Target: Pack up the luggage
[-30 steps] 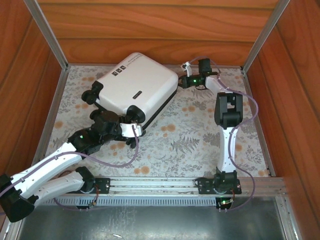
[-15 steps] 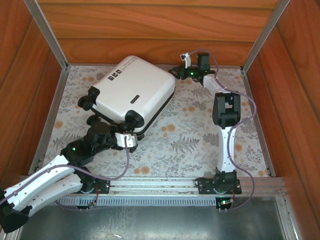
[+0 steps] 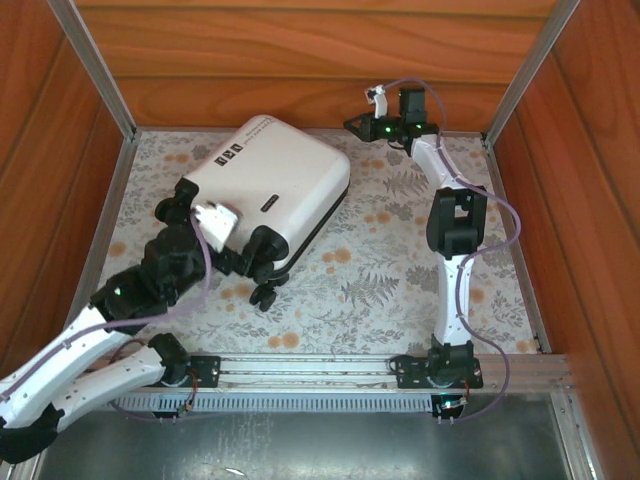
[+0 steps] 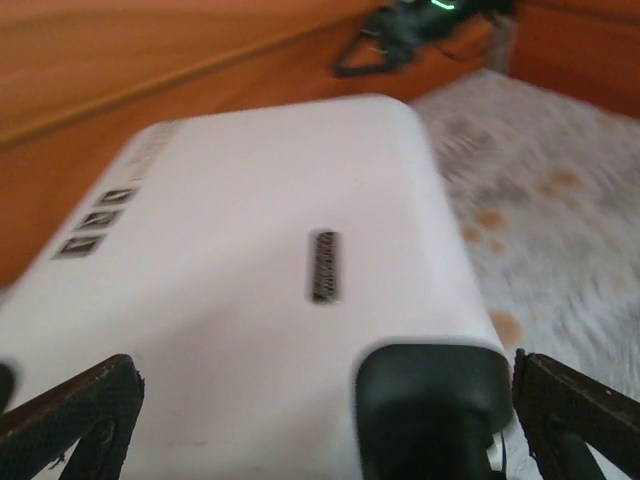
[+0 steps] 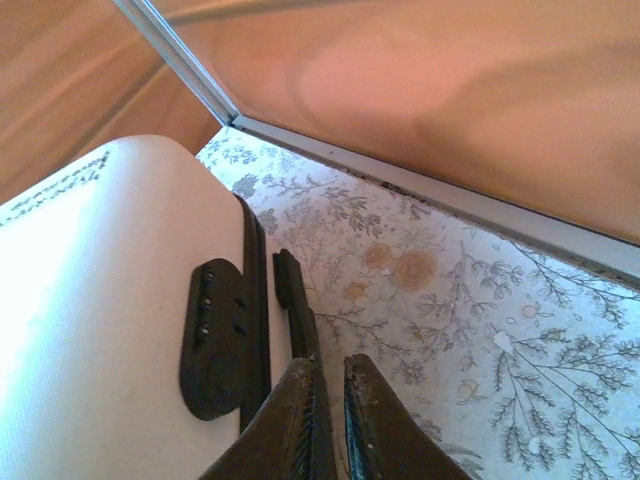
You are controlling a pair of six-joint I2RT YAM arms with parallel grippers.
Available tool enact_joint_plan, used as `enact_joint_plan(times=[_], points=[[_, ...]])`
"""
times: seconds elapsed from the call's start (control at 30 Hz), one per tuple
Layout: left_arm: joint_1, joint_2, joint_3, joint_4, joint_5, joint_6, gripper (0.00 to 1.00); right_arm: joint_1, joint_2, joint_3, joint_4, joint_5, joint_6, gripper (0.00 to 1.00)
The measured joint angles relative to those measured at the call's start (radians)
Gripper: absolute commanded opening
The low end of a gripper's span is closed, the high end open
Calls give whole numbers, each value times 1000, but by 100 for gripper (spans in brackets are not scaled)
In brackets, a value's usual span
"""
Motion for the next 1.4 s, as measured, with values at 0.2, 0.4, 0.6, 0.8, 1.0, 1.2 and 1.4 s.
enact_joint_plan(times=[0.2,0.4,0.6,0.8,1.0,1.2,1.4], points=[[14,144,189,-378,-320,-491,99,33,0,80,-118,-18,-45,11],[261,229,140,-621,-264,-715,83,61,2,86,-210,-34,-87,10],[435,322,23,-565,-60,-709,77,87,2,86,-315,-40,-154,5],[595,571,113,-512,111,-600,83,80,-52,-43,-323,-23,-231,0],[655,914,452,-558,129,-494,87,47,-356,-560,-124,135,-238,0],[697,1234,880,-512,139,-299,93,54,-580,-822,-90,306,-191,2],[714,1460,1271,-407,135,-196,100,191,-702,-985,-106,426,-116,10]])
